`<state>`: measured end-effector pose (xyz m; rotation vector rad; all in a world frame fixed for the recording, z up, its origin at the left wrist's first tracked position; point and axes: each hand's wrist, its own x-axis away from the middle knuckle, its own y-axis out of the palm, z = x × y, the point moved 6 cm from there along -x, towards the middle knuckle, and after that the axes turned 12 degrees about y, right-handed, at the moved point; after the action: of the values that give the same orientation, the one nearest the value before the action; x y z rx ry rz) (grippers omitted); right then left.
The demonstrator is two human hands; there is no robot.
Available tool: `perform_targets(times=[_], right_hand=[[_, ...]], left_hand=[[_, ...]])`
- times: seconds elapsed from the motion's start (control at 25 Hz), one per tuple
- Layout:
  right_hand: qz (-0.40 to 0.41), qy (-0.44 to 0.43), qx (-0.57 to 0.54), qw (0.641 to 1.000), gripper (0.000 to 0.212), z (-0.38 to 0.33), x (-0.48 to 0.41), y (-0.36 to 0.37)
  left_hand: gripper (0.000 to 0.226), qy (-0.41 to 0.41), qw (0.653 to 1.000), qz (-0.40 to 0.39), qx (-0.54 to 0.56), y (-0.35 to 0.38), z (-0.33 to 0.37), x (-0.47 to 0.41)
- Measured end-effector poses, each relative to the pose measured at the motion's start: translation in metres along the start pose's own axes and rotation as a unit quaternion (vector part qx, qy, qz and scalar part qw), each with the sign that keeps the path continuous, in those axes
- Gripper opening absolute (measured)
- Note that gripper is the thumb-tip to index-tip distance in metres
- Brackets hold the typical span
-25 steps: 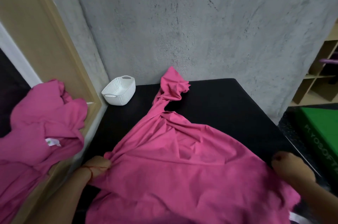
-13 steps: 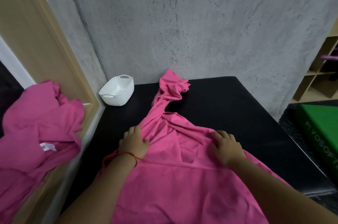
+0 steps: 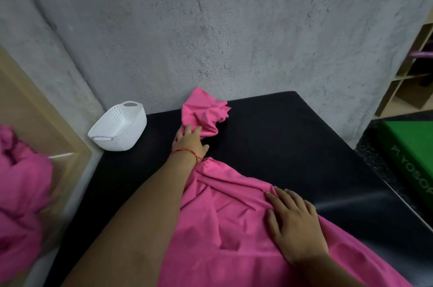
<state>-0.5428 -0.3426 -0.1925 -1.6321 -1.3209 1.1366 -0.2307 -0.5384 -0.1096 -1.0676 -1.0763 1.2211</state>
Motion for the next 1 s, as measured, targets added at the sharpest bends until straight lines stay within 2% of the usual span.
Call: perform_targets(times=[0.08, 0.16, 0.24, 0.28, 0.32, 0.36, 0.4, 0.44, 0.48, 0.6, 0.68, 0.72, 0.8, 0.88, 1.0], right_hand=[[0.006, -0.001, -0.005, 1.0, 0.051, 0.003, -0.003, 0.004], [0.015, -0.003, -0.008, 1.0, 0.051, 0.004, -0.005, 0.005], [0.019, -0.007, -0.01, 1.0, 0.051, 0.004, -0.005, 0.006], [0.021, -0.008, -0.011, 1.0, 0.05, 0.004, -0.004, 0.006], [0.025, -0.007, -0.013, 1.0, 0.05, 0.004, -0.004, 0.006], [0.028, -0.006, -0.015, 0.999, 0.05, 0.004, -0.004, 0.006], [0.03, -0.006, -0.018, 0.999, 0.05, 0.003, -0.005, 0.006], [0.032, -0.007, -0.02, 0.999, 0.05, 0.003, -0.005, 0.006], [0.034, -0.006, -0.021, 0.999, 0.05, 0.003, -0.005, 0.006], [0.034, -0.009, -0.018, 0.999, 0.051, 0.003, -0.007, 0.003], [0.036, -0.008, -0.013, 0.999, 0.052, 0.004, -0.007, 0.002], [0.036, -0.009, -0.012, 0.999, 0.052, 0.004, -0.007, 0.003], [0.03, -0.008, -0.011, 0.999, 0.052, 0.004, -0.007, 0.005], [0.026, -0.004, -0.012, 1.0, 0.052, 0.005, -0.007, 0.007], [0.028, 0.001, -0.012, 1.0, 0.055, 0.006, -0.009, 0.009]], left_hand=[[0.073, -0.078, 0.997, -0.01, 0.016, 0.007, -0.019, -0.016], [0.06, -0.12, 0.993, -0.008, 0.015, 0.009, -0.035, -0.023], [0.048, -0.103, 0.994, -0.011, 0.042, 0.009, -0.035, -0.037], [0.047, -0.085, 0.989, -0.009, 0.12, 0.004, -0.024, -0.042], [0.05, -0.067, 0.962, 0.006, 0.263, -0.005, -0.01, -0.044], [0.051, -0.065, 0.899, 0.031, 0.432, -0.013, 0.001, -0.048], [0.048, -0.061, 0.801, 0.043, 0.593, -0.019, 0.009, -0.049], [0.047, -0.053, 0.741, 0.055, 0.667, -0.021, 0.008, -0.05], [0.05, -0.063, 0.718, 0.069, 0.69, -0.02, 0.001, -0.05], [0.071, -0.187, 0.852, 0.05, 0.486, 0.023, -0.059, -0.046], [0.081, -0.194, 0.888, 0.04, 0.415, 0.047, -0.082, -0.048], [0.081, -0.168, 0.909, 0.04, 0.38, 0.043, -0.076, -0.04], [0.063, -0.105, 0.942, 0.032, 0.317, 0.032, -0.059, -0.017], [0.041, -0.071, 0.954, 0.038, 0.288, 0.032, -0.049, 0.009], [0.031, -0.048, 0.975, 0.035, 0.212, 0.043, -0.056, 0.043]])
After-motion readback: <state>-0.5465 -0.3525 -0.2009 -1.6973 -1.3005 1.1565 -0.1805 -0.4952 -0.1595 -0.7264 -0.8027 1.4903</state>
